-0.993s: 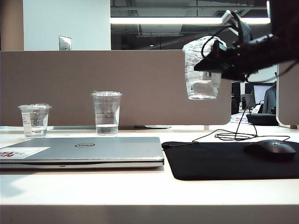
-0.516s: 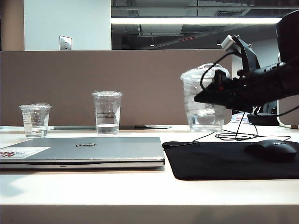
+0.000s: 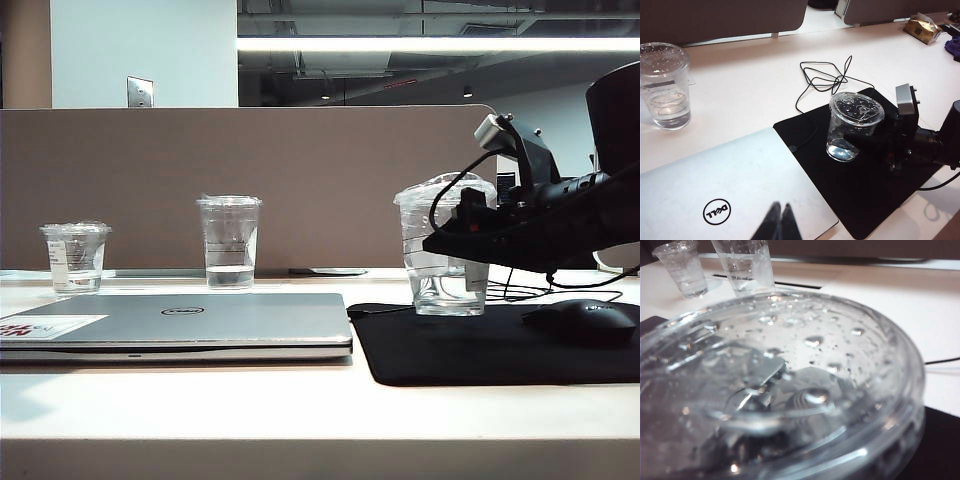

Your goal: Pick up the coffee cup on the right and place it on the right side of the laptop.

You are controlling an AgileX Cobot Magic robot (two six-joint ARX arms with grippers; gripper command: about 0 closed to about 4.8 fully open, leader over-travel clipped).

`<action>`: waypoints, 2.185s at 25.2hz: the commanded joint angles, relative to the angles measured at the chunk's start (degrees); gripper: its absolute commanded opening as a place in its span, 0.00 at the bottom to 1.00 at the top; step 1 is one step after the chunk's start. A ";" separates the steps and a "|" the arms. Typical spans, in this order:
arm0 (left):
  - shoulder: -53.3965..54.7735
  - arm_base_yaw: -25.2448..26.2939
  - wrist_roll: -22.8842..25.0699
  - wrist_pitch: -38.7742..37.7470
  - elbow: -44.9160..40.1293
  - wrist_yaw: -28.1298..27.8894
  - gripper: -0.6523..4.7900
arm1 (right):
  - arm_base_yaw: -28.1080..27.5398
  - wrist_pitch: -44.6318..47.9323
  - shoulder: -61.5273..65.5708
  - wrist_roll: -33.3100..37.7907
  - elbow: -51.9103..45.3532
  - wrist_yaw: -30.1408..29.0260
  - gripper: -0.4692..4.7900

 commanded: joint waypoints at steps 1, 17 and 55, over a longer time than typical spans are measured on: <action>-0.11 0.07 -0.15 0.55 0.22 0.02 0.11 | 0.04 3.80 1.25 -0.17 0.33 -0.09 0.60; -0.11 0.07 -0.15 0.55 0.22 0.02 0.11 | 0.17 6.16 4.81 0.07 0.33 -0.13 0.60; -0.11 0.07 -0.15 0.55 0.20 0.02 0.11 | -1.05 -28.63 -24.37 -4.94 -3.50 -1.09 1.00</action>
